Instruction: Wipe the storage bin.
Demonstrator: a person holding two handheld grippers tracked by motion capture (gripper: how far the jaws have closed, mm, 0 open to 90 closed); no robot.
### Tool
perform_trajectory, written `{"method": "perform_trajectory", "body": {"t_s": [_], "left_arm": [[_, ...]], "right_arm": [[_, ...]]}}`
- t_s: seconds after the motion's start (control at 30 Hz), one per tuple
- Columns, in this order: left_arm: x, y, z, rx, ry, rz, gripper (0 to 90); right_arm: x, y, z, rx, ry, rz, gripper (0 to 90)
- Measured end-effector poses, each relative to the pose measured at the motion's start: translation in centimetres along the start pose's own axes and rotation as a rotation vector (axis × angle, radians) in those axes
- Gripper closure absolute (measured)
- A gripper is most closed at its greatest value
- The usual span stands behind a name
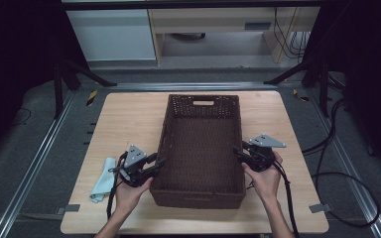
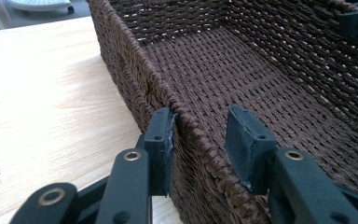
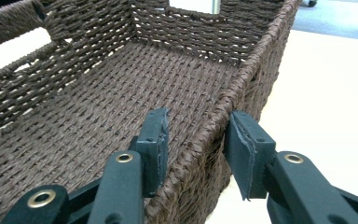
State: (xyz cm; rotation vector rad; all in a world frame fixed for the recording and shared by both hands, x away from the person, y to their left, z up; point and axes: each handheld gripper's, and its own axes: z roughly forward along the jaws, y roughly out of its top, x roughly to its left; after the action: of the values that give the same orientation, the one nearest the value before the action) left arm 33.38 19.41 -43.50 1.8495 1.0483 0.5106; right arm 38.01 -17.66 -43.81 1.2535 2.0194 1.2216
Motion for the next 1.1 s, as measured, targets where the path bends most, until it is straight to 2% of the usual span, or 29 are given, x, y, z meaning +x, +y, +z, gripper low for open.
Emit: {"method": "perform_trajectory", "body": {"t_s": [0.07,0.2,0.37,0.47,0.53,0.57,0.63,0.77,0.83,0.9,1.1], "left_arm": [[-0.2,0.0,0.0,0.0,0.001,0.001,60.6],[-0.4,-0.1,-0.1,0.001,0.002,-0.006,60.5],[-0.8,-0.1,-0.3,0.005,0.007,0.003,59.4],[-0.6,-0.1,-0.2,0.003,-0.007,0.002,58.1],[-0.4,0.0,-0.3,0.002,-0.03,0.006,52.8],[-0.4,0.0,-0.4,-0.002,-0.026,0.008,49.6],[-0.2,0.3,-0.7,-0.017,-0.03,0.004,48.6],[0.8,1.0,-2.0,-0.055,-0.03,-0.016,46.7],[1.4,1.2,-2.6,-0.067,-0.013,-0.017,45.8],[2.0,1.2,-3.0,-0.069,0.005,-0.011,44.5],[4.3,0.1,-4.4,-0.054,0.056,-0.047,43.7]], "right_arm": [[0.0,0.0,-0.2,0.007,-0.013,-0.01,57.9],[0.0,0.0,-0.3,0.005,-0.002,0.009,50.2],[-0.2,-0.2,-0.2,0.035,0.001,0.004,52.0],[-0.2,-0.4,-0.2,0.038,0.013,0.01,53.8],[-0.2,-0.4,-0.2,0.039,0.015,0.01,55.1],[-0.2,-0.4,-0.2,0.039,0.014,0.011,55.6],[-0.2,-0.4,-0.2,0.036,0.013,0.009,56.8],[0.0,-0.3,-0.3,0.038,0.002,-0.002,59.3],[-0.1,-0.3,-0.3,0.038,-0.002,-0.005,60.2],[-0.1,-0.4,-0.4,0.035,-0.007,0.0,62.8],[-0.2,-0.5,-1.0,0.034,-0.019,0.016,66.6]]}}
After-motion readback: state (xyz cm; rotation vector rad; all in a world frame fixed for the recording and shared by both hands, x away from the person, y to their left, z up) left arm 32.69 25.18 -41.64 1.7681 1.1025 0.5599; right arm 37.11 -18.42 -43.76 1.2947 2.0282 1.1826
